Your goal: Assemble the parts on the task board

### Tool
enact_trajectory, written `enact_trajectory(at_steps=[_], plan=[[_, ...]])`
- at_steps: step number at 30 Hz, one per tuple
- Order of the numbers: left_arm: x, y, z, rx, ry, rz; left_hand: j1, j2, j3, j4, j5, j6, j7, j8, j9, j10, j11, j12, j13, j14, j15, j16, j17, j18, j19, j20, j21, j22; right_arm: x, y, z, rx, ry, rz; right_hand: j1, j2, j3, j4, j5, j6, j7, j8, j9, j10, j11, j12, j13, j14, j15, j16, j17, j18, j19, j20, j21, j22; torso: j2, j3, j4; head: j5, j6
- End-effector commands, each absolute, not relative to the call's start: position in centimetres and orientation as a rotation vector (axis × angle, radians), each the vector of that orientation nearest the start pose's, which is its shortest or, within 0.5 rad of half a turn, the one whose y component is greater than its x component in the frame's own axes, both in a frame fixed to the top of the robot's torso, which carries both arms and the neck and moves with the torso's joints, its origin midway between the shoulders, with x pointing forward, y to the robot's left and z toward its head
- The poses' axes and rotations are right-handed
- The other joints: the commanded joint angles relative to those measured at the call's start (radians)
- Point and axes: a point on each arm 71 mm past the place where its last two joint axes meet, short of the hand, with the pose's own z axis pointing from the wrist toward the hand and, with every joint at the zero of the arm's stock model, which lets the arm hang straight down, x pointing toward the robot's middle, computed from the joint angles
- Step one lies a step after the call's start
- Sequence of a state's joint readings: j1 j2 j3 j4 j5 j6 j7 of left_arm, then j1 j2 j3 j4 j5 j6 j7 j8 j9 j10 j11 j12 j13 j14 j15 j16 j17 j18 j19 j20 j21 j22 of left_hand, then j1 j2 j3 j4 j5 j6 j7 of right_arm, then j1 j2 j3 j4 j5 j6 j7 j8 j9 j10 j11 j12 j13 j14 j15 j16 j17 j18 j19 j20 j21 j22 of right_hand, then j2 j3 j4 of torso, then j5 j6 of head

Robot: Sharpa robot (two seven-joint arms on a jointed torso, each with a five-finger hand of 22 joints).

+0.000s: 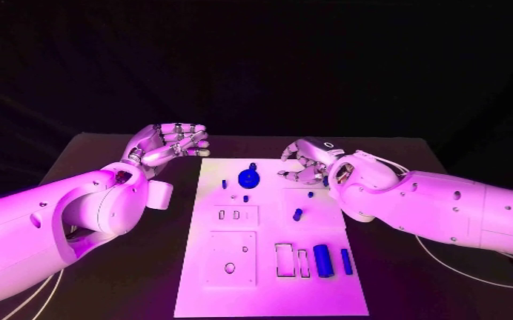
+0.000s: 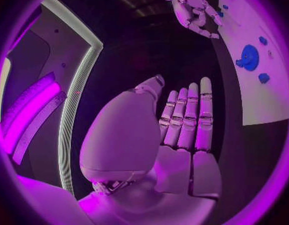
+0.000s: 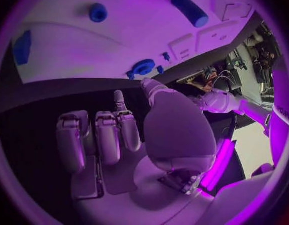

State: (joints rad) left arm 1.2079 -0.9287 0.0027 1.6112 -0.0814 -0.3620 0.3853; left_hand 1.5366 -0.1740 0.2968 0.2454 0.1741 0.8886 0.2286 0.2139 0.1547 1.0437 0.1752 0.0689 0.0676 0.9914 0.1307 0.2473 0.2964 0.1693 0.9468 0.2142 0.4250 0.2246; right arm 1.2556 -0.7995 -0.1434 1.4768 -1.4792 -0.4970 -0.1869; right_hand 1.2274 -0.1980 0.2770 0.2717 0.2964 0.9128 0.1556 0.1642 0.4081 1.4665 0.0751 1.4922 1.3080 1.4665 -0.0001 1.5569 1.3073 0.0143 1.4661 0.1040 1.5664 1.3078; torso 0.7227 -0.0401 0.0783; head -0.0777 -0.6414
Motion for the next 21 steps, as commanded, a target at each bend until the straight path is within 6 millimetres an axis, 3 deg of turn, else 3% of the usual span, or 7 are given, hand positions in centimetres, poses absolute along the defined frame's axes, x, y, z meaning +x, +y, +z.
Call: enact_trajectory(at_steps=[1, 8, 12, 15, 21], plan=[[48.0, 22.5, -14.9, -1.016, 1.369, -1.535, 0.000, 0.002, 0.002, -0.006, -0.004, -0.006, 0.005, -0.007, 0.001, -0.003, 0.004, -0.004, -0.001, -0.004, 0.000, -0.003, 0.002, 0.005, -0.007, 0.002, 0.003, 0.001, 49.0, -21.3, -17.9, -0.027, 1.563, 0.657, 0.045, -0.015, 0.017, -0.022, -0.010, 0.009, 0.000, -0.002, -0.002, 0.026, -0.001, 0.000, 0.179, 0.096, 0.003, 0.004, 0.227, -0.014, 0.105, 0.005, 0.004, 0.263, -0.002, 0.0042, -0.0061, -0.002, 0.001], [48.0, 22.3, -14.9, -1.015, 1.371, -1.540, -0.001, 0.002, 0.002, -0.008, -0.004, -0.007, 0.006, -0.007, 0.001, -0.005, 0.004, -0.004, -0.001, -0.005, 0.000, -0.005, 0.003, 0.005, -0.010, 0.002, 0.005, 0.002, 49.1, -26.6, -18.0, 0.001, 1.654, 0.628, 0.135, -0.056, 0.012, -0.075, -0.063, 0.012, 0.002, -0.001, -0.006, 0.014, 0.001, -0.012, 0.168, 0.099, 0.004, 0.008, 0.241, -0.014, 0.105, 0.005, 0.004, 0.263, -0.003, 0.0089, -0.0163, -0.009, 0.002], [48.0, 22.2, -15.0, -1.014, 1.373, -1.542, -0.001, 0.002, 0.002, -0.008, -0.004, -0.007, 0.006, -0.007, 0.001, -0.005, 0.004, -0.004, -0.001, -0.005, 0.000, -0.005, 0.003, 0.005, -0.010, 0.002, 0.005, 0.002, 49.1, -28.7, -18.3, 0.006, 1.675, 0.611, 0.158, -0.059, 0.006, -0.086, -0.068, -0.002, 0.007, -0.009, -0.010, 0.002, 0.005, -0.023, 0.158, 0.100, 0.008, 0.009, 0.244, -0.014, 0.105, 0.008, 0.004, 0.263, -0.003, 0.0126, -0.0178, -0.014, 0.005], [48.1, 22.1, -15.0, -1.013, 1.375, -1.545, -0.001, 0.002, 0.002, -0.008, -0.004, -0.007, 0.006, -0.007, 0.002, -0.005, 0.004, -0.004, -0.001, -0.005, 0.000, -0.005, 0.003, 0.004, -0.010, 0.002, 0.005, 0.003, 49.3, -30.2, -18.7, 0.009, 1.696, 0.596, 0.184, -0.059, -0.002, -0.098, -0.069, -0.017, 0.013, -0.019, -0.015, -0.011, 0.010, -0.035, 0.147, 0.101, 0.012, 0.010, 0.248, -0.014, 0.105, 0.012, 0.004, 0.263, -0.005, 0.0089, -0.0151, -0.017, 0.003], [48.1, 22.0, -15.0, -1.013, 1.376, -1.547, -0.001, 0.002, 0.002, -0.008, -0.004, -0.007, 0.006, -0.007, 0.002, -0.005, 0.004, -0.004, -0.001, -0.005, 0.000, -0.005, 0.003, 0.004, -0.010, 0.002, 0.005, 0.003, 49.3, -31.2, -19.8, 0.016, 1.727, 0.585, 0.188, -0.059, -0.004, -0.100, -0.069, -0.019, 0.013, -0.020, -0.016, -0.013, 0.011, -0.037, 0.144, 0.101, 0.013, 0.010, 0.251, -0.014, 0.105, 0.013, 0.004, 0.263, -0.003, 0.0083, -0.0137, -0.011, 0.000]])
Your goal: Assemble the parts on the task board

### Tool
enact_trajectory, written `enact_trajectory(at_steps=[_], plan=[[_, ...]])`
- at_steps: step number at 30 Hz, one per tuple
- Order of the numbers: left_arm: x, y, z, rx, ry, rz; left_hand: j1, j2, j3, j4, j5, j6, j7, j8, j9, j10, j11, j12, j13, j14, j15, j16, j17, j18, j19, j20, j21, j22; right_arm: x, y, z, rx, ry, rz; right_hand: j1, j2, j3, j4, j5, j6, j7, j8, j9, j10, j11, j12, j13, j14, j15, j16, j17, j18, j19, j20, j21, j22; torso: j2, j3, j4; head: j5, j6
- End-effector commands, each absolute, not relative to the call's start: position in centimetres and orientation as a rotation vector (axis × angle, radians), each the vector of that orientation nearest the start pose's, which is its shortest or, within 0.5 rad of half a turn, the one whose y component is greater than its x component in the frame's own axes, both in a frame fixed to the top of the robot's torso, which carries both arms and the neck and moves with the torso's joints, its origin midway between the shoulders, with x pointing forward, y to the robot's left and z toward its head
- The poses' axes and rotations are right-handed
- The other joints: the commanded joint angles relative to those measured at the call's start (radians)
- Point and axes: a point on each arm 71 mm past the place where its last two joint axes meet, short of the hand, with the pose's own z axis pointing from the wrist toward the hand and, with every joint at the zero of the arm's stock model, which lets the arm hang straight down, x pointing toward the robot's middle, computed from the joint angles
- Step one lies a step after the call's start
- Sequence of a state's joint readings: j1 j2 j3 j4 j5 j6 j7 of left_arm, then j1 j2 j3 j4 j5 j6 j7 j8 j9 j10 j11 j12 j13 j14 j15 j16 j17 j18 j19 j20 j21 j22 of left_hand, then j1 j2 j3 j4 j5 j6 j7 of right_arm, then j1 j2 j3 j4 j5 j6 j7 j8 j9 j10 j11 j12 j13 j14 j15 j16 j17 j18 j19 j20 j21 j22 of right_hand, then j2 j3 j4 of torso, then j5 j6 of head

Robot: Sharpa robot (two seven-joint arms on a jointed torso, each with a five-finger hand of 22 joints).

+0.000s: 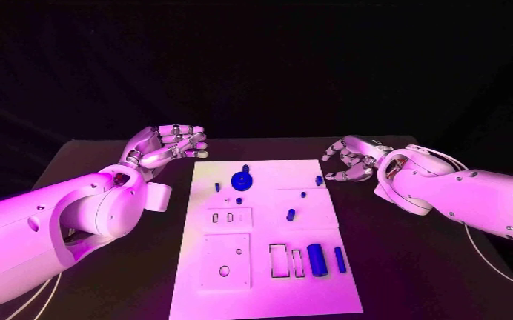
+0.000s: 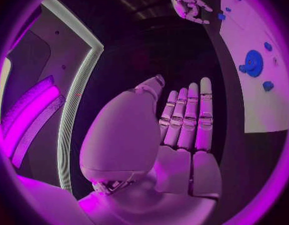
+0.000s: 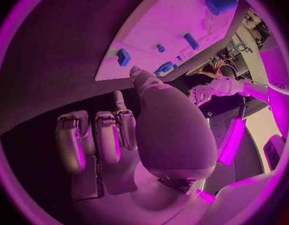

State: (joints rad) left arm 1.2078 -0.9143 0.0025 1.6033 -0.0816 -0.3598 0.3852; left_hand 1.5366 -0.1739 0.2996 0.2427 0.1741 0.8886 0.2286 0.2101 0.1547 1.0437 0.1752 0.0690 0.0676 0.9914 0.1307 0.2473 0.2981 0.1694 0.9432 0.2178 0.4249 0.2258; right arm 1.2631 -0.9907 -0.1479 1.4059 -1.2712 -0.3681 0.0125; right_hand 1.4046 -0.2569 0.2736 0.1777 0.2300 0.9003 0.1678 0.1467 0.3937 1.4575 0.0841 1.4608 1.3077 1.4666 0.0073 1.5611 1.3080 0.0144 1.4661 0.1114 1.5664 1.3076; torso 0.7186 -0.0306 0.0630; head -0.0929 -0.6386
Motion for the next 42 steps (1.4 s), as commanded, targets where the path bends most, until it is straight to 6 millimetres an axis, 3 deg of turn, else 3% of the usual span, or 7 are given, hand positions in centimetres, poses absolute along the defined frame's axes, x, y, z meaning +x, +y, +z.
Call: enact_trajectory(at_steps=[1, 11, 21, 32, 36, 39, 42], plan=[[48.1, 22.0, -15.0, -1.013, 1.376, -1.546, -0.001, 0.002, -0.001, -0.005, -0.004, -0.007, 0.006, -0.004, 0.002, -0.005, 0.004, -0.004, -0.001, -0.005, 0.000, -0.005, 0.001, 0.004, -0.007, -0.002, 0.005, 0.001, 49.3, -31.3, -19.9, 0.019, 1.730, 0.583, 0.011, 0.000, -0.001, -0.006, -0.003, -0.007, 0.001, -0.002, -0.002, -0.004, 0.002, -0.006, 0.145, 0.101, 0.005, 0.006, 0.250, -0.014, 0.105, 0.005, 0.004, 0.263, 0.001, -0.0004, 0.0017, 0.005, -0.004], [48.2, 22.0, -15.1, -1.014, 1.378, -1.547, -0.001, 0.002, -0.001, -0.005, -0.004, -0.007, 0.006, -0.004, 0.002, -0.005, 0.004, -0.004, -0.001, -0.005, 0.000, -0.005, 0.001, 0.004, -0.007, -0.002, 0.005, 0.001, 49.5, -31.6, -22.0, 0.084, 1.768, 0.566, 0.010, 0.007, -0.003, -0.002, 0.000, -0.003, 0.002, -0.001, -0.002, 0.001, 0.002, -0.001, 0.150, 0.102, 0.007, 0.007, 0.252, -0.014, 0.105, 0.007, 0.004, 0.263, 0.001, -0.0024, 0.0048, 0.014, -0.008], [48.3, 22.1, -15.1, -1.016, 1.378, -1.542, -0.001, 0.002, -0.001, -0.005, -0.004, -0.007, 0.006, -0.004, 0.002, -0.005, 0.004, -0.004, -0.001, -0.005, 0.000, -0.005, 0.001, 0.004, -0.007, -0.002, 0.005, 0.001, 49.8, -31.0, -22.6, 0.102, 1.754, 0.574, 0.007, 0.017, -0.001, 0.004, 0.007, 0.009, 0.000, 0.005, 0.000, 0.009, 0.001, 0.006, 0.157, 0.102, 0.006, 0.007, 0.254, -0.014, 0.105, 0.007, 0.004, 0.263, 0.000, -0.0030, 0.0021, 0.026, -0.013], [48.3, 22.1, -15.1, -1.017, 1.379, -1.540, -0.001, 0.002, -0.001, -0.005, -0.004, -0.007, 0.006, -0.004, 0.002, -0.005, 0.004, -0.004, -0.001, -0.005, 0.000, -0.005, 0.001, 0.004, -0.007, -0.002, 0.005, 0.001, 49.9, -30.6, -22.7, 0.103, 1.750, 0.580, 0.004, 0.034, 0.011, 0.013, 0.008, 0.017, -0.001, 0.009, -0.001, 0.014, 0.000, 0.011, 0.161, 0.102, 0.005, 0.007, 0.254, -0.014, 0.105, 0.006, 0.004, 0.263, -0.001, -0.0036, 0.0020, 0.023, -0.016], [48.3, 22.1, -15.2, -1.018, 1.380, -1.540, -0.001, 0.002, -0.001, -0.005, -0.004, -0.007, 0.006, -0.004, 0.002, -0.005, 0.004, -0.004, -0.001, -0.005, 0.000, -0.005, 0.001, 0.004, -0.007, -0.002, 0.005, 0.001, 50.0, -30.4, -22.8, 0.101, 1.750, 0.587, 0.016, 0.049, 0.038, 0.009, -0.008, 0.031, -0.004, 0.014, -0.002, 0.019, -0.003, 0.015, 0.165, 0.102, 0.002, 0.008, 0.255, -0.014, 0.105, 0.004, 0.004, 0.263, -0.002, -0.0036, 0.0023, 0.023, -0.016], [48.3, 22.2, -15.2, -1.018, 1.381, -1.539, 0.000, 0.002, 0.000, -0.007, -0.004, -0.007, 0.005, -0.004, 0.002, -0.005, 0.004, -0.004, -0.001, -0.006, 0.001, -0.006, 0.003, 0.004, -0.010, -0.001, 0.008, 0.004, 50.0, -30.2, -22.8, 0.099, 1.751, 0.591, 0.024, 0.059, 0.077, 0.003, -0.059, 0.046, -0.009, 0.017, -0.006, 0.024, -0.008, 0.020, 0.170, 0.103, -0.003, 0.008, 0.257, -0.014, 0.105, 0.000, 0.004, 0.263, -0.002, -0.0040, 0.0020, 0.023, -0.016], [48.3, 22.2, -15.2, -1.019, 1.382, -1.539, 0.000, 0.002, 0.000, -0.007, -0.004, -0.007, 0.005, -0.004, 0.002, -0.005, 0.004, -0.004, -0.001, -0.006, 0.001, -0.006, 0.003, 0.004, -0.010, -0.001, 0.008, 0.004, 50.1, -30.1, -22.9, 0.096, 1.752, 0.594, 0.027, 0.063, 0.100, -0.002, -0.072, 0.052, -0.012, 0.018, -0.008, 0.027, -0.010, 0.022, 0.172, 0.103, -0.005, 0.008, 0.258, -0.014, 0.105, -0.002, 0.004, 0.263, -0.002, -0.0037, 0.0023, 0.021, -0.017]])
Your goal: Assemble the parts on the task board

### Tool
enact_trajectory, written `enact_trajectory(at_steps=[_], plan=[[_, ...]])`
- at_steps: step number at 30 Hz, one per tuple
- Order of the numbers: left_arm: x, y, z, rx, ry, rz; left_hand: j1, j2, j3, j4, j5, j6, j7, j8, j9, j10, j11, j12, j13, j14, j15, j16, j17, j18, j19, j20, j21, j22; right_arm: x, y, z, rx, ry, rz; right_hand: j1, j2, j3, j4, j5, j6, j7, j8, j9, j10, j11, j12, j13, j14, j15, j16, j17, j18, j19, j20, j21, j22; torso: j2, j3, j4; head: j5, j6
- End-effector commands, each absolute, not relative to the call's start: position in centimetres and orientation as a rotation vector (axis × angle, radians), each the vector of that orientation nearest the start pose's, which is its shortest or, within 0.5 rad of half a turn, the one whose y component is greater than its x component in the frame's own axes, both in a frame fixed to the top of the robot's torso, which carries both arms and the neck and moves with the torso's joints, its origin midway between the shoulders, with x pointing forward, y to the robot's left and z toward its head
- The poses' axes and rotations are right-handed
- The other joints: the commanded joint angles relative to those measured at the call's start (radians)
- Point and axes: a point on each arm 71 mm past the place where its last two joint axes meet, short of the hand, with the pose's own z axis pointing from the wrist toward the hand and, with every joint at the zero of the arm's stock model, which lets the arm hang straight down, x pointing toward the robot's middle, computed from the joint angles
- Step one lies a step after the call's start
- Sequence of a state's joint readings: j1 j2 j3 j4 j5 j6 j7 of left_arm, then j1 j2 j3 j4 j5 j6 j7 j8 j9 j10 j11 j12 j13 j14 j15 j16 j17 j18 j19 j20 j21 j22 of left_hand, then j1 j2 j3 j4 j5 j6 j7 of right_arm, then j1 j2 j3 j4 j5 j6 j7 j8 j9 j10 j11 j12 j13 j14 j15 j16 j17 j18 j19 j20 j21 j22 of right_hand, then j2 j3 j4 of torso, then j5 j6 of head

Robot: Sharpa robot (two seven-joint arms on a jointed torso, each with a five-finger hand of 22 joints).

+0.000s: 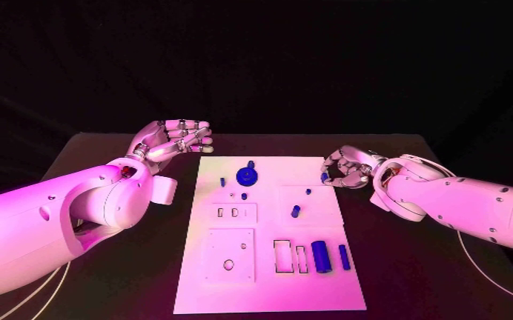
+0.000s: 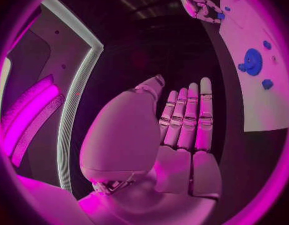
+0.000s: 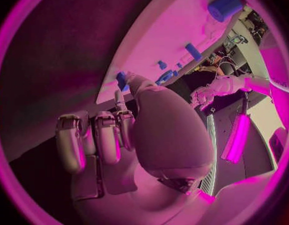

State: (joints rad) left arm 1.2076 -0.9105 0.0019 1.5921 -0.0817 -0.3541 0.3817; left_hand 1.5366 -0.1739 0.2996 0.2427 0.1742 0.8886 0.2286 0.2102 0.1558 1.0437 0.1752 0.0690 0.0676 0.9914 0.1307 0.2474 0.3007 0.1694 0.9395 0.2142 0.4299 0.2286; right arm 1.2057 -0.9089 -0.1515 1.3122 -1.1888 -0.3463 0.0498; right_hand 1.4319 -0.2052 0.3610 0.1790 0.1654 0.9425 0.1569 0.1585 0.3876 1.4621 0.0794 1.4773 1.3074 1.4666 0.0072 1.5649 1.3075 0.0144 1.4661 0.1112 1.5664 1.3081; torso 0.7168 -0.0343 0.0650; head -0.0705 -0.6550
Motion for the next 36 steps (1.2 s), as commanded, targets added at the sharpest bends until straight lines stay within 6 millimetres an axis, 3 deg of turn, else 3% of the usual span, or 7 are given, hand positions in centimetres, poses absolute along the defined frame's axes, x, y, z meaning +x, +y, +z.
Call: enact_trajectory(at_steps=[1, 13, 26, 36], plan=[[48.31, 22.16, -15.17, -1.019, 1.382, -1.539, 0.000, 0.002, 0.000, -0.007, -0.004, -0.007, 0.005, -0.004, 0.001, -0.005, 0.004, -0.004, -0.001, -0.006, 0.001, -0.006, 0.001, 0.004, -0.007, 0.002, 0.004, 0.001, 50.09, -30.00, -22.87, 0.096, 1.753, 0.596, 0.000, 0.011, 0.013, -0.004, -0.008, 0.010, -0.001, 0.006, -0.002, 0.022, -0.006, 0.006, 0.173, 0.103, -0.005, 0.004, 0.258, -0.014, 0.105, -0.002, 0.004, 0.263, 0.000, 0.0002, 0.0004, -0.002, 0.000], [48.30, 22.22, -15.18, -1.020, 1.383, -1.536, 0.000, 0.002, 0.000, -0.007, -0.004, -0.007, 0.005, -0.004, 0.001, -0.005, 0.004, -0.004, -0.001, -0.006, 0.001, -0.006, 0.001, 0.004, -0.007, 0.002, 0.004, 0.001, 50.14, -29.76, -22.98, 0.095, 1.758, 0.596, -0.001, 0.010, 0.028, -0.008, -0.012, 0.016, -0.002, 0.008, -0.003, 0.029, -0.007, 0.012, 0.179, 0.103, -0.006, 0.005, 0.260, -0.014, 0.105, -0.003, 0.004, 0.263, 0.000, 0.0001, -0.0004, -0.001, 0.000], [48.30, 22.28, -15.18, -1.020, 1.383, -1.534, 0.000, 0.002, 0.000, -0.008, -0.004, -0.007, 0.006, -0.004, 0.001, -0.006, 0.005, -0.004, -0.001, -0.007, 0.001, -0.007, 0.002, 0.004, -0.008, 0.002, 0.005, 0.002, 50.14, -29.84, -22.88, 0.091, 1.736, 0.577, -0.023, 0.033, 0.106, -0.039, -0.006, 0.101, -0.039, 0.074, 0.018, 0.043, -0.039, 0.023, 0.191, 0.103, -0.031, 0.005, 0.260, -0.014, 0.105, -0.025, 0.004, 0.263, -0.001, 0.0007, 0.0002, -0.002, -0.003], [48.30, 22.32, -15.19, -1.020, 1.383, -1.533, 0.000, 0.003, 0.001, -0.009, -0.004, -0.007, 0.006, -0.004, 0.001, -0.006, 0.005, -0.004, -0.001, -0.007, 0.001, -0.007, 0.003, 0.004, -0.009, 0.002, 0.006, 0.003, 49.98, -29.36, -22.45, 0.104, 1.679, 0.583, -0.035, 0.049, 0.138, -0.056, -0.016, 0.100, -0.047, 0.097, 0.030, 0.048, -0.047, 0.027, 0.196, 0.104, -0.040, 0.005, 0.261, -0.014, 0.105, -0.034, 0.004, 0.263, -0.001, 0.0006, -0.0007, 0.000, -0.003]])
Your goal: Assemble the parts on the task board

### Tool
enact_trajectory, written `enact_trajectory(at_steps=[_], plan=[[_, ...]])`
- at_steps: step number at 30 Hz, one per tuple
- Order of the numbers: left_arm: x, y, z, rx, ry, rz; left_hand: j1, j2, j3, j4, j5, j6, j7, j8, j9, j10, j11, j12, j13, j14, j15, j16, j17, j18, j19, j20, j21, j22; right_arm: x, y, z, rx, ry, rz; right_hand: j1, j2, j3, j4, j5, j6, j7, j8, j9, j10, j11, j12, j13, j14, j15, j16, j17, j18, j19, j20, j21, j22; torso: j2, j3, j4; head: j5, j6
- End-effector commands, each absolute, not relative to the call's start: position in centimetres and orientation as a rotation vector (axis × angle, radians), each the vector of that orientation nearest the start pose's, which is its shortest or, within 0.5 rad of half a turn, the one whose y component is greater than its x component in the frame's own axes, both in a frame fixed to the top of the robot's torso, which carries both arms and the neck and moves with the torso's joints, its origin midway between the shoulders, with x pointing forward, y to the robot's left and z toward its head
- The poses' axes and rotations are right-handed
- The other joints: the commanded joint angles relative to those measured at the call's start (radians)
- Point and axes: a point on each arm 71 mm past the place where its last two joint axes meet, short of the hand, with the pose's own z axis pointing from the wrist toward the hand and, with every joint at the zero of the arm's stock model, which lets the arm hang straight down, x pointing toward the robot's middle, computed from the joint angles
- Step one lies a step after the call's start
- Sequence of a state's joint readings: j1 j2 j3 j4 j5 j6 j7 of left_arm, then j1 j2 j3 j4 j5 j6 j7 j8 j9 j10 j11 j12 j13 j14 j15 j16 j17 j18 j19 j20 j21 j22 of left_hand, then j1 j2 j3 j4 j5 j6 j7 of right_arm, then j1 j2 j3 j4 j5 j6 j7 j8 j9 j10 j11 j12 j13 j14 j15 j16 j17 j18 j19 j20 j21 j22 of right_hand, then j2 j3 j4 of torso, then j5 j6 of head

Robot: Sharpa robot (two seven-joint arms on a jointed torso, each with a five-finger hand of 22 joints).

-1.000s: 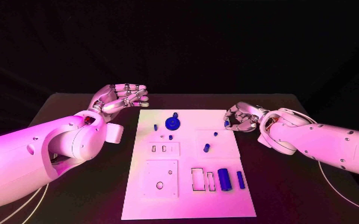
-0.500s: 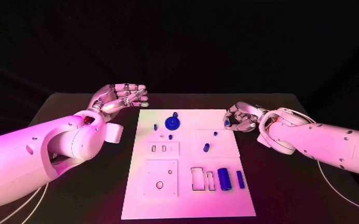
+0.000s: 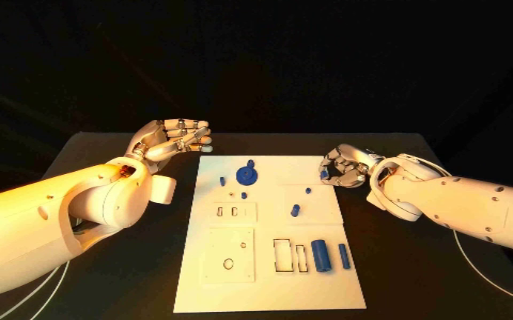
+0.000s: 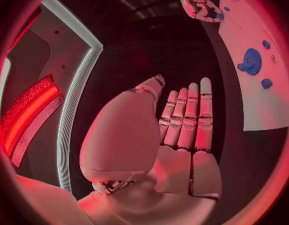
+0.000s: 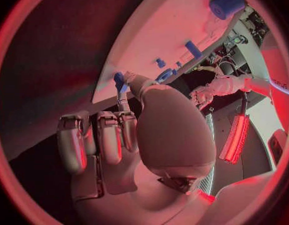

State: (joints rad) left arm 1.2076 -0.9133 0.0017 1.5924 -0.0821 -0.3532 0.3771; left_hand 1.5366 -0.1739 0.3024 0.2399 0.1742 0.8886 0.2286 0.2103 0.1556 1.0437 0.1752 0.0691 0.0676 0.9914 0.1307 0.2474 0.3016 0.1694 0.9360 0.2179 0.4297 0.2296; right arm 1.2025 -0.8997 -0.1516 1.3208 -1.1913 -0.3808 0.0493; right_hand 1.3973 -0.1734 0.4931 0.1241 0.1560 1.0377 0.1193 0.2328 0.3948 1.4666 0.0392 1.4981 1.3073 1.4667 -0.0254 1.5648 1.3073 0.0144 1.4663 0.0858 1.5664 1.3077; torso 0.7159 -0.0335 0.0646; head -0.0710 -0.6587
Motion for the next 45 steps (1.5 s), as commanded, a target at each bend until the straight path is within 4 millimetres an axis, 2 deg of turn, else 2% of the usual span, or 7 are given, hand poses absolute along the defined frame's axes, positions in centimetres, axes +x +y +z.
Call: enact_trajectory(at_steps=[1, 6, 9, 18, 25, 34, 45], plan=[[48.3, 22.3, -15.2, -1.020, 1.383, -1.533, 0.000, 0.003, -0.002, -0.006, -0.004, -0.007, 0.006, -0.004, 0.001, -0.006, 0.004, -0.004, -0.001, -0.007, 0.001, -0.007, 0.002, 0.004, -0.006, -0.002, 0.006, 0.002, 49.9, -29.2, -22.4, 0.108, 1.673, 0.582, -0.001, 0.018, 0.008, -0.003, -0.006, 0.004, -0.009, 0.024, 0.023, 0.043, -0.007, 0.005, 0.195, 0.104, -0.007, 0.005, 0.261, -0.014, 0.105, -0.009, 0.004, 0.263, 0.000, 0.0000, -0.0008, 0.002, 0.001], [48.3, 22.4, -15.2, -1.021, 1.383, -1.532, 0.000, 0.003, -0.002, -0.006, -0.004, -0.007, 0.006, -0.004, 0.001, -0.006, 0.004, -0.004, -0.001, -0.007, 0.001, -0.007, 0.002, 0.004, -0.006, -0.002, 0.006, 0.002, 49.6, -28.2, -21.4, 0.114, 1.643, 0.570, -0.007, 0.026, 0.029, -0.014, -0.004, -0.005, -0.008, 0.031, 0.027, 0.039, -0.007, -0.001, 0.190, 0.104, -0.008, 0.006, 0.263, -0.014, 0.105, -0.011, 0.004, 0.263, -0.002, -0.0007, -0.0021, 0.004, -0.002], [48.4, 22.4, -15.2, -1.021, 1.382, -1.530, 0.000, 0.003, -0.002, -0.006, -0.004, -0.007, 0.006, -0.004, 0.001, -0.006, 0.004, -0.004, -0.001, -0.007, 0.001, -0.007, 0.002, 0.004, -0.006, -0.002, 0.006, 0.002, 49.4, -27.0, -20.3, 0.106, 1.627, 0.571, -0.022, 0.037, 0.059, -0.029, -0.038, -0.015, -0.008, 0.043, 0.035, 0.035, -0.008, -0.010, 0.182, 0.104, -0.009, 0.006, 0.264, -0.014, 0.105, -0.012, 0.004, 0.263, -0.004, -0.0017, -0.0014, 0.006, -0.005], [48.7, 22.1, -15.4, -1.025, 1.386, -1.524, 0.000, 0.003, -0.001, -0.007, -0.005, -0.007, 0.006, -0.005, 0.002, -0.006, 0.005, -0.003, -0.001, -0.008, 0.001, -0.008, 0.003, 0.004, -0.009, -0.001, 0.008, 0.003, 47.8, -19.8, -18.6, 0.061, 1.643, 0.634, -0.045, 0.038, 0.073, -0.028, -0.051, -0.024, -0.008, 0.049, 0.038, 0.033, -0.007, -0.014, 0.179, 0.104, -0.008, 0.005, 0.261, -0.014, 0.105, -0.012, 0.004, 0.263, -0.010, -0.0023, -0.0025, 0.022, -0.015], [49.0, 22.0, -15.6, -1.028, 1.388, -1.518, -0.001, 0.003, -0.001, -0.007, -0.005, -0.007, 0.006, -0.005, 0.002, -0.005, 0.005, -0.003, -0.001, -0.008, 0.001, -0.008, 0.003, 0.004, -0.010, -0.001, 0.008, 0.003, 45.9, -14.5, -19.1, 0.025, 1.706, 0.673, -0.066, 0.032, 0.082, -0.030, -0.032, -0.028, -0.009, 0.057, 0.042, 0.032, -0.008, -0.018, 0.175, 0.102, -0.010, 0.003, 0.255, -0.014, 0.105, -0.013, 0.004, 0.263, -0.019, -0.0068, -0.0026, 0.036, -0.031], [49.3, 21.8, -15.8, -1.029, 1.393, -1.519, -0.001, 0.003, -0.001, -0.007, -0.005, -0.007, 0.006, -0.005, 0.002, -0.005, 0.005, -0.003, -0.001, -0.008, 0.001, -0.008, 0.003, 0.004, -0.010, -0.001, 0.008, 0.003, 44.1, -10.1, -20.8, -0.033, 1.767, 0.674, -0.086, 0.022, 0.084, -0.030, -0.016, -0.030, -0.011, 0.065, 0.046, 0.034, -0.010, -0.018, 0.176, 0.101, -0.011, 0.001, 0.249, -0.014, 0.105, -0.014, 0.004, 0.263, -0.025, -0.0145, -0.0030, 0.049, -0.032], [49.2, 21.3, -15.8, -1.023, 1.402, -1.524, -0.003, 0.003, -0.002, -0.008, -0.006, -0.006, 0.006, -0.004, 0.002, -0.004, 0.004, -0.002, 0.000, -0.009, 0.002, -0.009, 0.005, 0.003, -0.016, 0.000, 0.009, 0.004, 43.0, -7.8, -22.7, -0.078, 1.810, 0.647, -0.100, 0.015, 0.086, -0.031, 0.003, -0.032, -0.013, 0.070, 0.048, 0.035, -0.012, -0.018, 0.178, 0.100, -0.013, 0.000, 0.245, -0.014, 0.105, -0.016, 0.004, 0.263, -0.023, -0.0122, -0.0011, 0.053, -0.038]])
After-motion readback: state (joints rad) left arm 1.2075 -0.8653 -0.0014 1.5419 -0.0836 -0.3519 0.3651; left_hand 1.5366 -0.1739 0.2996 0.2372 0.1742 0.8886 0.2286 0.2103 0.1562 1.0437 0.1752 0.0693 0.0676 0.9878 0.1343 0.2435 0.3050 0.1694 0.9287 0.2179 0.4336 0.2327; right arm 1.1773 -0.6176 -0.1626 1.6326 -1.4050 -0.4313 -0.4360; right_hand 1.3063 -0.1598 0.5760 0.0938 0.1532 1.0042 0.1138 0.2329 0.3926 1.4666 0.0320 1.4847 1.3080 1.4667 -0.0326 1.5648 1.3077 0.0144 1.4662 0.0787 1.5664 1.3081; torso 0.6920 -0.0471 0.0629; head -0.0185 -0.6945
